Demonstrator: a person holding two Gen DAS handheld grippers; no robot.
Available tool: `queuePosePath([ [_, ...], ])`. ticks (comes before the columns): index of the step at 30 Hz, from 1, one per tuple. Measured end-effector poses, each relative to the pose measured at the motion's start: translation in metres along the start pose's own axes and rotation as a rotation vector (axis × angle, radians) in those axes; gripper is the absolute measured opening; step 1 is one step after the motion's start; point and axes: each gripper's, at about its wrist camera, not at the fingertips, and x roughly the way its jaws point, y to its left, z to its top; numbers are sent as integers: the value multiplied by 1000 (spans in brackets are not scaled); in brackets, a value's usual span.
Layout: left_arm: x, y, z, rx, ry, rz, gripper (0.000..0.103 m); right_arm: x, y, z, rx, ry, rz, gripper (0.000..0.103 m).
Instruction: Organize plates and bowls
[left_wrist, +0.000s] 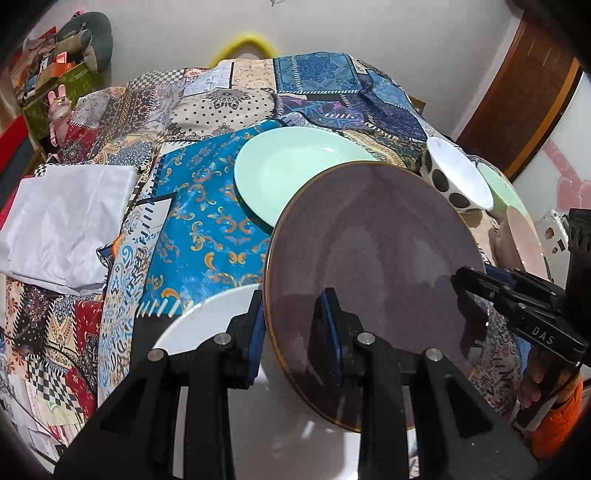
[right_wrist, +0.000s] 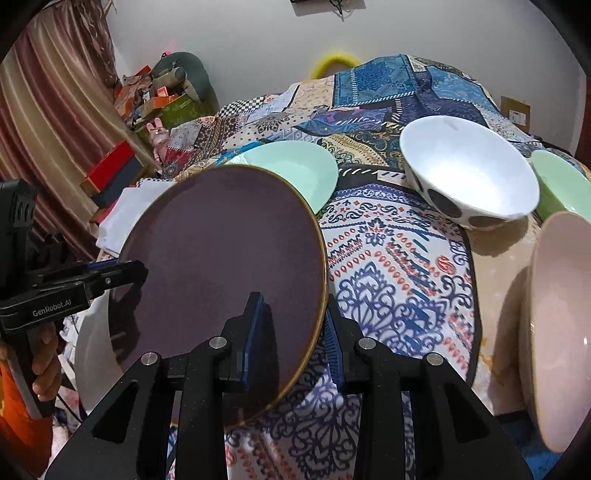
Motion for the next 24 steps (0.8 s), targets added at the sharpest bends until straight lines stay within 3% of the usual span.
queuePosePath([
  [24, -34, -78, -33, 49, 2, -53, 29, -68, -28, -37, 44, -57, -64, 29],
])
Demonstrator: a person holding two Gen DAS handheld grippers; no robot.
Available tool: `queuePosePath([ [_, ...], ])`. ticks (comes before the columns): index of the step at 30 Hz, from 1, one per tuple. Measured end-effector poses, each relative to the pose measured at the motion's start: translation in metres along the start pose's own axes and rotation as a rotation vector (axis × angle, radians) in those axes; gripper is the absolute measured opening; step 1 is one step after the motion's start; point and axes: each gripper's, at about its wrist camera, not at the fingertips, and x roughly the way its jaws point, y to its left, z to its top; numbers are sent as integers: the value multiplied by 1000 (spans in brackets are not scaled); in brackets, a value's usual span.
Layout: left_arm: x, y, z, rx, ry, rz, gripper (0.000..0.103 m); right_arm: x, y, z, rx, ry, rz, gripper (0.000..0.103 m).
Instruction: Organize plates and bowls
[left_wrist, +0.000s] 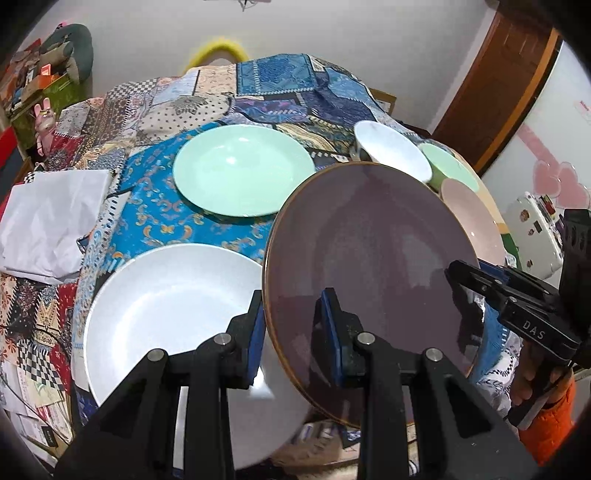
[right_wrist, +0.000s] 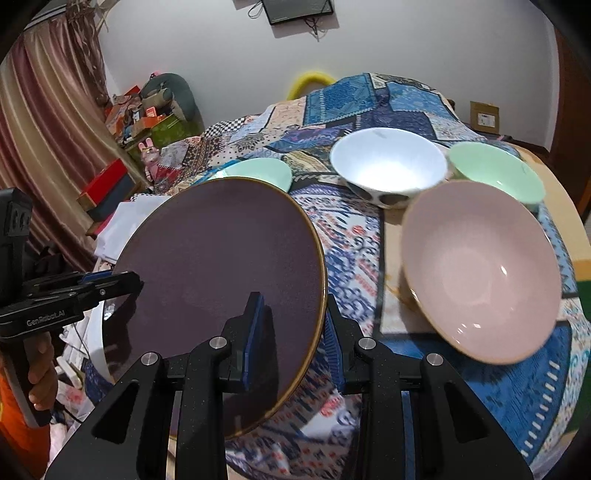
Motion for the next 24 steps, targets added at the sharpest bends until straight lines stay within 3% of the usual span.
queuePosePath([
  [12, 29, -31, -16, 22, 89, -2, 29, -5, -27, -22, 51, 24, -38, 29],
  [24, 57, -37, -9, 28, 132, 1, 29, 4, -45, -33, 89, 57, -56, 29],
])
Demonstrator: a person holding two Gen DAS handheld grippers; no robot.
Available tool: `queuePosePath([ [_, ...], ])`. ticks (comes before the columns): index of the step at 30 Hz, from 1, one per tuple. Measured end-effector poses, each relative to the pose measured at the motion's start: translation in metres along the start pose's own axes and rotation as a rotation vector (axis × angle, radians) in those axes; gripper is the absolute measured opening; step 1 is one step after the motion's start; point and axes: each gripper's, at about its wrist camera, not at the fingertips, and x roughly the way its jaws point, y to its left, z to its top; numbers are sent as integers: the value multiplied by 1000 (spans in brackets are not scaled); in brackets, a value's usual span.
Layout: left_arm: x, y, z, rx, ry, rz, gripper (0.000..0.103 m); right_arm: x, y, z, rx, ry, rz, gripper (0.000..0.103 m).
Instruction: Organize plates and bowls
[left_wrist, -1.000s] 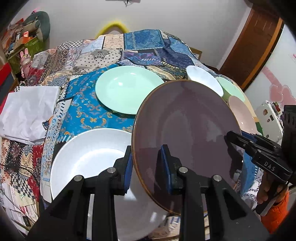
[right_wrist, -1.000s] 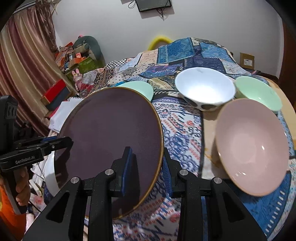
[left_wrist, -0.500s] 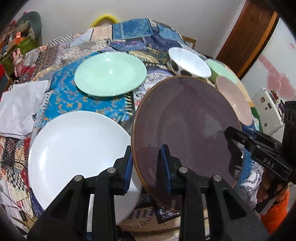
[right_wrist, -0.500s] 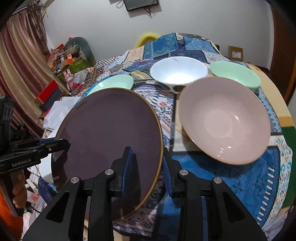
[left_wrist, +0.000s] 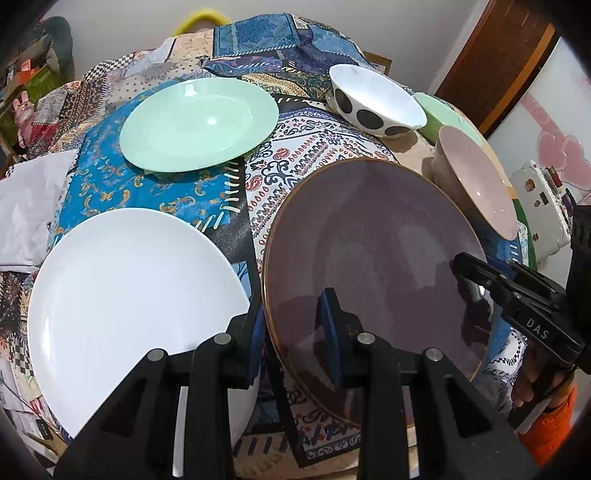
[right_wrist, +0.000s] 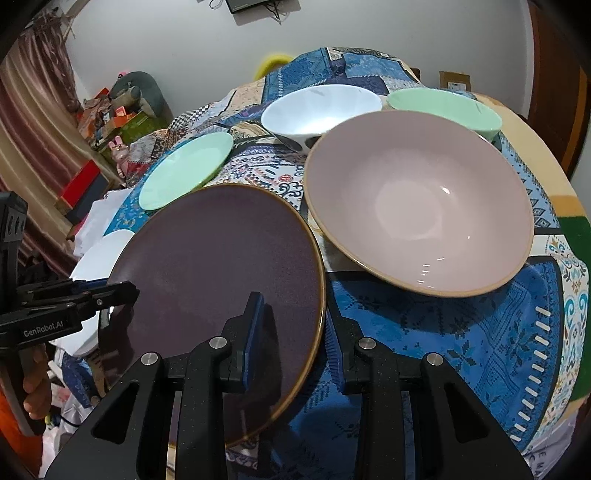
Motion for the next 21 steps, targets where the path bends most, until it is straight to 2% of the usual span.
queuePosePath([
  [13, 18, 4, 13, -11, 20, -15, 29, 6, -5, 1, 25, 4, -11, 29],
  [21, 14, 3, 10, 1, 12, -8, 29, 5, -4, 2, 19, 9, -17, 31],
])
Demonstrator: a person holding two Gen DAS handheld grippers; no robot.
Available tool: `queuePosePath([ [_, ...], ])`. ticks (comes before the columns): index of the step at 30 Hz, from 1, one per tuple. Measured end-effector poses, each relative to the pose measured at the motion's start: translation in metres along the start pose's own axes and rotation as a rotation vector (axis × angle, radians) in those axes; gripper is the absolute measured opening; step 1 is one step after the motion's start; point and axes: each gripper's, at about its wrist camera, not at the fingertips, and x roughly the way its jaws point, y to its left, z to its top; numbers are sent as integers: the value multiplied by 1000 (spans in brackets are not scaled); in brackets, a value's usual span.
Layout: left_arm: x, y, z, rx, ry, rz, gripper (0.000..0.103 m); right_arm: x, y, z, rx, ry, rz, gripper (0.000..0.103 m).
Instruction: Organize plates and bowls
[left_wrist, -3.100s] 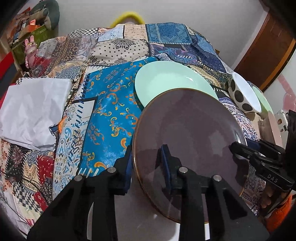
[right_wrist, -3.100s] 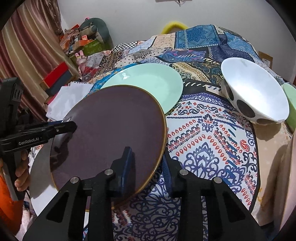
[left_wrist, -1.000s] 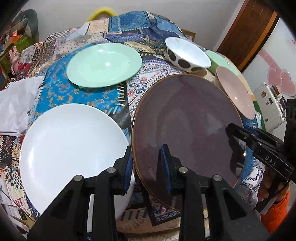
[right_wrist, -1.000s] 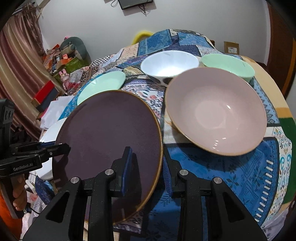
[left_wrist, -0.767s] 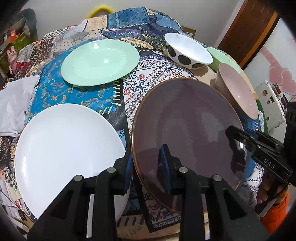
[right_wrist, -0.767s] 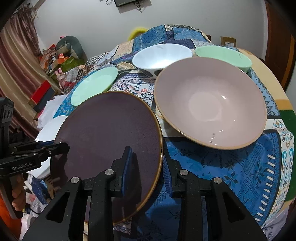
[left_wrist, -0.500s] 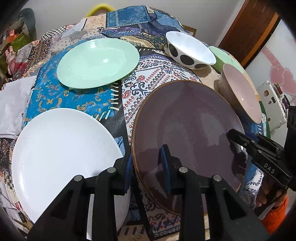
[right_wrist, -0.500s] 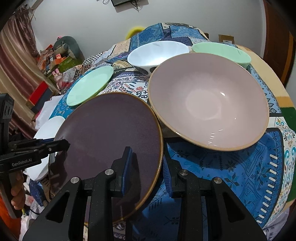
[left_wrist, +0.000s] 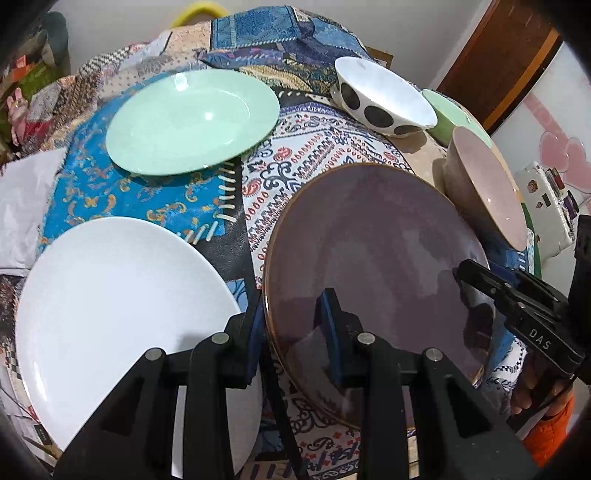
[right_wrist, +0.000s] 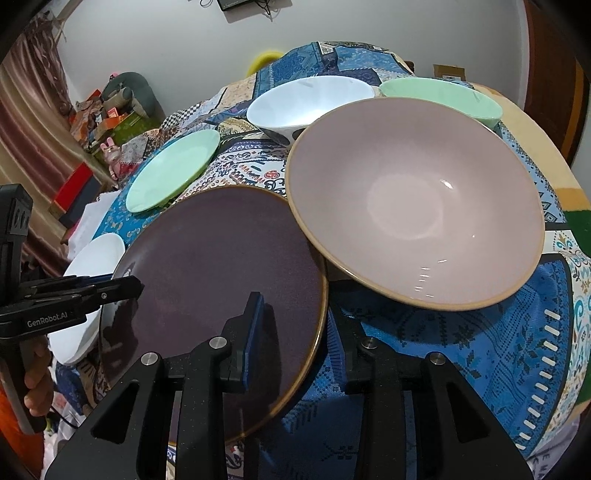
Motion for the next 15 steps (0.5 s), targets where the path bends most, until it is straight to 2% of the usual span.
queuePosePath([
  [6, -17, -1, -4, 3, -29, 8, 30, -13, 2, -2, -26, -6, -20, 31],
  [15, -68, 1, -18, 6, -148, 63, 46, -41, 18, 0, -63, -64, -4, 31],
])
